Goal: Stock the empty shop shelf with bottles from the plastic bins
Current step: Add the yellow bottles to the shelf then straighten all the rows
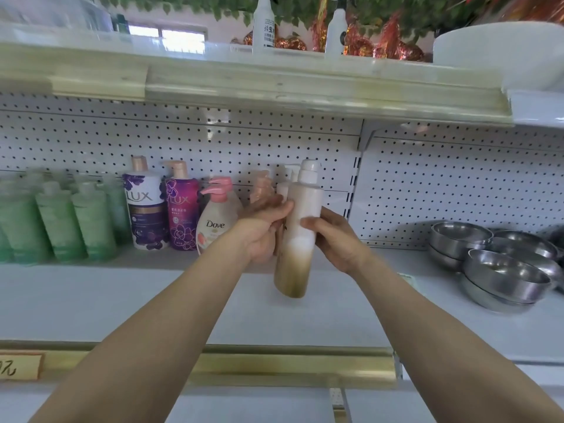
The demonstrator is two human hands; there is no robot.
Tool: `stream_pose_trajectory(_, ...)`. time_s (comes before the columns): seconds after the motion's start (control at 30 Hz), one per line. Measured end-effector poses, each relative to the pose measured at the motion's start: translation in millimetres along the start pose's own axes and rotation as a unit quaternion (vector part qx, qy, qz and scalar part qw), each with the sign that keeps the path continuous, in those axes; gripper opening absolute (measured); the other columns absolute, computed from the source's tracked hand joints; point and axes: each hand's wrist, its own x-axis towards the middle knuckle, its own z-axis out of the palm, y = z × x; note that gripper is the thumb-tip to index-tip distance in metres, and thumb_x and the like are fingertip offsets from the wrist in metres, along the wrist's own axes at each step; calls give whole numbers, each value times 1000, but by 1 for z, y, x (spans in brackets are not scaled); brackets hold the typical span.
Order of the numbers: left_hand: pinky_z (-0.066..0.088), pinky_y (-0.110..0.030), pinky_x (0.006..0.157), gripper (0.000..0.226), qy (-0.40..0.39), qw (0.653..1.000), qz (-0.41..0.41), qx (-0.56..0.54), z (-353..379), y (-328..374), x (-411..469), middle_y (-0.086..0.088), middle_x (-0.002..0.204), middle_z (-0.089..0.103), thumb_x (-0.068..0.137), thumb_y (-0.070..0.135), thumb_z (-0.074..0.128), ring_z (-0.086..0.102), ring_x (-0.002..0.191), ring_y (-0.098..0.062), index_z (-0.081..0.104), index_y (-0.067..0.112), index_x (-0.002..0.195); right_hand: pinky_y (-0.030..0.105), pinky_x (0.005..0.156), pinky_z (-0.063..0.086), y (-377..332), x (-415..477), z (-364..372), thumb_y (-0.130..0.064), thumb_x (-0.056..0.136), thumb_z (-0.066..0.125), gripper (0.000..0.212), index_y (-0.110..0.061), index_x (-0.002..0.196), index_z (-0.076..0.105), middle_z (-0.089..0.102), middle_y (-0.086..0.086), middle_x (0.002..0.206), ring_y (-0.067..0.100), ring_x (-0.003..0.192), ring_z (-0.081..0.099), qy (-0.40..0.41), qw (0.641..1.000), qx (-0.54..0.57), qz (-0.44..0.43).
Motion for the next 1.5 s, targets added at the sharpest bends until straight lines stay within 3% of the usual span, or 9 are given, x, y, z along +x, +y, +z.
stream_pose_trajectory(0.07,52,-20,50,34,-14,999,-13,46,-2,-1,1,-1,87,73,87,16,73,67,77,-16,64,13,120,49,102,51,-2,-2,-4,-16,84,67,47,5,125,61,66,28,122,39,111,65,-26,998,48,20)
stream_pose_trajectory(0.2,56,-30,51,9,-49,998,-36,17,-1,-1,2,-5,86,77,83,19,76,74,71,-21,72,22,89,45,93,57,-5,-4,-3,-29,88,60,48,0,126,61,69,22,122,34,108,68,-24,995,83,45)
stream_pose_trajectory(0.37,59,-42,66,47,3,1000,19,23,13,2,4,-19,109,73,71,10,85,75,87,-32,66,8,114,33,82,59,-21,-6,-6,-38,85,78,49,-24,129,58,74,3,118,21,107,72,-58,994,-87,29)
stream_pose_trajectory(0.53,60,-56,73,43,41,991,85,95,18,-4,1,-13,105,74,68,10,88,74,89,-33,64,19,103,24,75,57,-38,-4,-15,-40,67,90,52,-40,112,64,76,-11,107,7,97,73,-93,969,-226,36)
stream_pose_trajectory(0.67,59,-31,62,36,42,982,144,115,11,-7,6,-2,106,73,79,15,82,74,90,-22,65,16,111,30,81,56,-32,8,-22,-37,60,94,57,-35,110,67,76,-10,106,9,97,73,-71,973,-214,43)
stream_pose_trajectory(0.73,53,-24,80,37,85,961,189,183,0,0,14,9,110,69,85,23,77,66,102,-10,64,18,119,37,87,56,-26,15,-27,-36,56,95,62,-32,111,68,76,-9,107,13,100,73,-52,976,-206,51)
stream_pose_trajectory(0.93,44,-33,102,66,158,925,148,311,-42,3,47,0,144,49,87,44,70,49,128,-18,45,28,145,43,95,54,-1,31,-34,-15,60,92,55,-18,109,68,78,1,100,17,94,75,-24,980,-185,68)
stream_pose_trajectory(1.27,45,-42,108,46,113,933,143,311,-60,-11,73,-2,135,60,93,25,67,55,126,-18,55,23,138,33,85,56,30,53,-37,-18,62,95,54,-21,109,67,77,-8,101,11,96,72,22,976,-213,48)
stream_pose_trajectory(1.5,48,-28,93,32,126,929,168,304,-60,-15,78,1,118,68,93,17,66,63,111,-14,59,23,125,33,86,51,33,59,-35,-26,66,92,60,-24,116,60,69,-6,109,14,102,63,56,958,-279,43)
